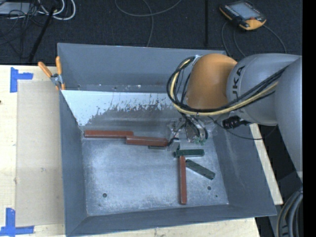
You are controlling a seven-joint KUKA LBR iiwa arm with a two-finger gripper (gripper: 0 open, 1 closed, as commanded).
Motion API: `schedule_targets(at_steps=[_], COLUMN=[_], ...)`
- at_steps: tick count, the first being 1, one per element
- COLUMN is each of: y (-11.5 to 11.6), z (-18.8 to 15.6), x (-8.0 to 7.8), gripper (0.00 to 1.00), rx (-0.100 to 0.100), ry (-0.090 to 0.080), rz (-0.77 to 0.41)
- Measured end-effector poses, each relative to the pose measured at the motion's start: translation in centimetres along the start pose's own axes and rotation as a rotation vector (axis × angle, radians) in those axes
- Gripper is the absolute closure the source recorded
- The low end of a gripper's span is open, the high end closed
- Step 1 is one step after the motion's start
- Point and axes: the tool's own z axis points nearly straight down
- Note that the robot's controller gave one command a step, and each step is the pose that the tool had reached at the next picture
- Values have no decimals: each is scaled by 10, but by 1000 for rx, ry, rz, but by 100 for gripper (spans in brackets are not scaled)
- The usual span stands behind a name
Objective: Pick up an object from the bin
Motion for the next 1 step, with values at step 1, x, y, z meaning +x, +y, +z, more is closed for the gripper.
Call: schedule_targets(at_steps=[1], y=[0], z=[-13], x=[-1], gripper=[100], rx=[0], ry=[-3], rz=[0])
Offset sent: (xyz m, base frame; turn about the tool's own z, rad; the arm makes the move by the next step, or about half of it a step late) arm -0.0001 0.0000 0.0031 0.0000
